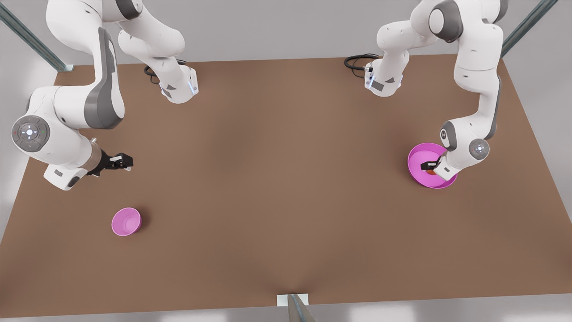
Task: Use the left arm to pick up the apple from the plate, transfer it to the gripper of the right arm, and then use the right arm to place it into the bowl
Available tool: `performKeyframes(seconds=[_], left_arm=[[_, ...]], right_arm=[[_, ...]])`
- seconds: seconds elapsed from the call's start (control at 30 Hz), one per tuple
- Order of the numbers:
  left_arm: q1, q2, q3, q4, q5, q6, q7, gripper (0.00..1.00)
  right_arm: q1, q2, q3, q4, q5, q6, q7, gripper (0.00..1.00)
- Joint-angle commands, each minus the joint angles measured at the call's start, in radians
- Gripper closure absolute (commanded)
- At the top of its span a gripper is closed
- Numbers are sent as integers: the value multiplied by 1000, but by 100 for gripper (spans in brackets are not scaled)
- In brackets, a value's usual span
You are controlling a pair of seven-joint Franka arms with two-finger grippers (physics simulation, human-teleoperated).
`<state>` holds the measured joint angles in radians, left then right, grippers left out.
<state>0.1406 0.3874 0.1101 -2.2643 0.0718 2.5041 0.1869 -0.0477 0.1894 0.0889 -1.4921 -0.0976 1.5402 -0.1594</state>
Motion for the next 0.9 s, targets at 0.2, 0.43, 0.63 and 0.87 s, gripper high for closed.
performKeyframes(seconds=[0.2, 0.43, 0.63, 0.87], left_arm=[[14, 18, 0, -12, 2, 44, 66, 0], [14, 19, 0, -26, 0, 44, 66, 6], [14, 19, 0, -24, 2, 45, 66, 14], [16, 21, 0, -21, 3, 73, 68, 14]], right_arm=[[0, 2, 0, 1, -2, 1, -9, 0], [2, 5, 0, 1, -2, 0, -9, 0], [2, 5, 0, 1, -2, -5, -9, 0], [2, 8, 0, 0, -2, -5, -11, 0]])
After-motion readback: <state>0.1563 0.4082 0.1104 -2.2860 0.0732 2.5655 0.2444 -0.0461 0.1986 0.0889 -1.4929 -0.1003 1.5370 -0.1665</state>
